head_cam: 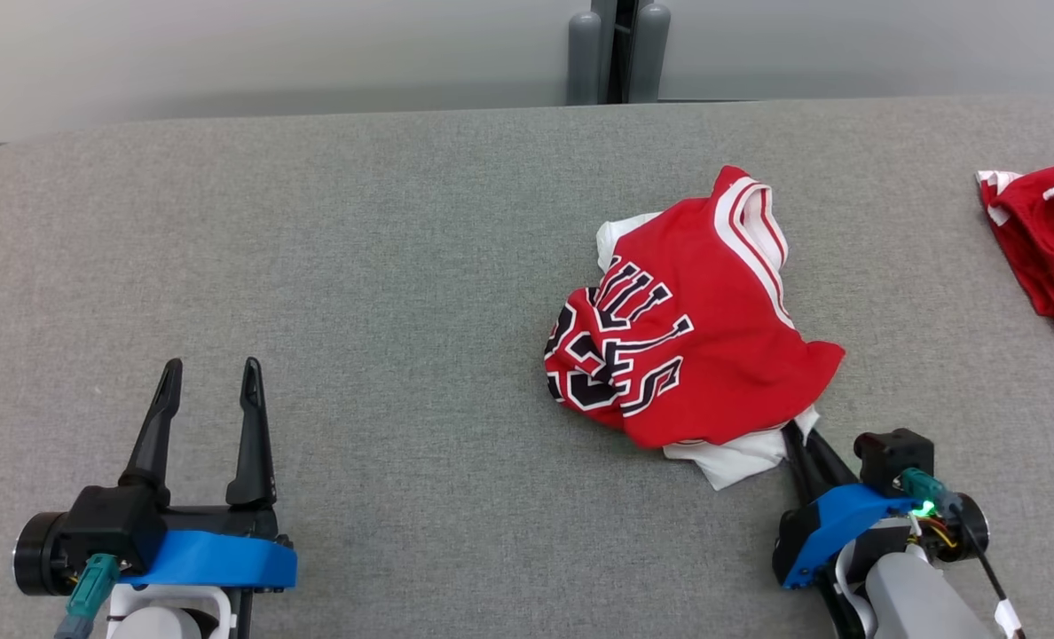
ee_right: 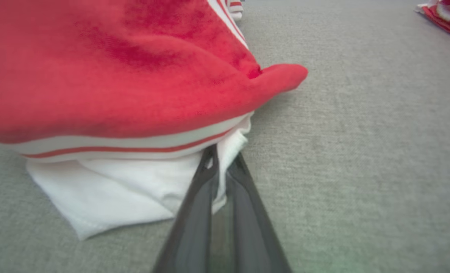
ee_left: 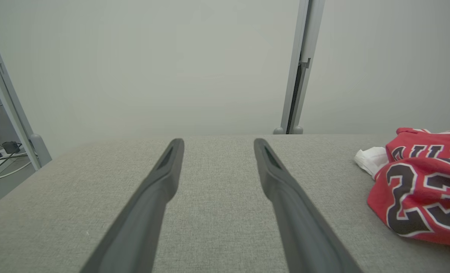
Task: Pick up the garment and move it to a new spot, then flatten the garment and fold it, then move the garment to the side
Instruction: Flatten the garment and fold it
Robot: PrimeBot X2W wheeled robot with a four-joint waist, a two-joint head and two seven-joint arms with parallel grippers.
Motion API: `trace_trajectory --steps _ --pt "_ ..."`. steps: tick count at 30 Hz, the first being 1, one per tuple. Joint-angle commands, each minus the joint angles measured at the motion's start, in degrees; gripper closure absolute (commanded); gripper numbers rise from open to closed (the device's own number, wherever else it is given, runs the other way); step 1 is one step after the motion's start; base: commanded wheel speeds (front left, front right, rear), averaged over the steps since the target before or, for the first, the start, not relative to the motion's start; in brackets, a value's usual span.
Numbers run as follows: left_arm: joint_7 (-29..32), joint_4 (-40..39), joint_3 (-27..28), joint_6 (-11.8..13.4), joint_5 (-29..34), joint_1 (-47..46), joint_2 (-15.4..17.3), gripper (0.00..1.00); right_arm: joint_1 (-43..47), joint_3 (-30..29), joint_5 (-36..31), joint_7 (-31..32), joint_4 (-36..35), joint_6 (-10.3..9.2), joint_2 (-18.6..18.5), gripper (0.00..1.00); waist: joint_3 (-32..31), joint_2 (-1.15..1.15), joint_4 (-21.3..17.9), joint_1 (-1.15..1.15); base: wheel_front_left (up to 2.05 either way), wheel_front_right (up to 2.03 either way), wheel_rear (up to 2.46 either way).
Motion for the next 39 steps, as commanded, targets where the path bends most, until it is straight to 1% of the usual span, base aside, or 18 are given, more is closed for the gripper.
trace_trajectory --steps 1,6,11,14,17,21,26,31,34,39 --pt "-0.16 0.11 0.45 0.11 0.22 -0.24 0.09 0.00 -0.44 -0.44 0.57 0.13 0.53 -0.08 -0.88 1.00 -0.21 0.00 -0.31 -0.01 0.00 0.00 0.00" --pt "-0.15 0.13 0.93 0.19 0.27 0.32 -0.02 0.00 -1.07 -4.07 1.95 0.08 -2.34 -0.06 -3.18 1.00 -1.02 0.00 -1.27 -0.01 0.00 0.00 0.00" --pt "-0.15 0.16 1.15 0.10 0.18 0.62 -0.13 0.00 -0.03 -8.94 1.72 0.06 -7.76 -0.04 -5.43 1.00 -1.74 0.00 -1.95 -0.01 0.00 0.00 0.00" --pt "-0.15 0.35 1.16 0.07 0.08 0.85 -0.17 0.00 0.36 -9.82 1.50 0.05 -12.07 -0.04 -5.33 1.00 -2.31 0.00 -2.21 -0.01 0.00 0.00 0.00" --pt "-0.16 0.57 1.14 -0.03 -0.01 0.98 -0.19 0.00 0.34 -8.16 1.14 0.06 -16.78 -0.04 -4.45 1.00 -2.96 0.00 -2.28 -0.01 0.00 0.00 0.00" --pt "-0.16 0.46 1.21 -0.15 0.02 1.06 -0.17 0.00 -0.91 -2.63 1.78 0.05 -22.62 -0.04 -2.22 1.00 -4.04 0.00 -1.80 -0.01 0.00 0.00 0.00" --pt "-0.16 0.22 1.21 0.12 -0.21 1.45 -0.19 0.00 -3.13 9.09 2.71 0.07 -25.98 -0.04 0.37 1.00 -5.26 0.00 -0.27 -0.01 0.00 0.00 0.00" --pt "-0.16 0.34 0.66 0.48 -0.80 1.70 -0.20 0.00 -5.77 20.13 5.31 0.13 -25.04 -0.04 1.94 1.00 -5.71 0.00 2.05 -0.01 0.00 0.00 0.00" --pt "-0.16 0.37 0.07 0.83 -1.33 1.69 -0.21 0.00 -7.05 27.36 7.14 0.11 -23.75 -0.04 2.26 1.00 -5.59 0.00 3.73 -0.01 0.00 0.00 0.00" --pt "-0.15 0.43 -0.96 1.47 -2.20 1.33 -0.20 0.00 -8.96 39.58 12.74 0.09 -21.46 -0.04 2.17 1.00 -4.91 0.00 6.58 -0.01 0.00 0.00 0.00"
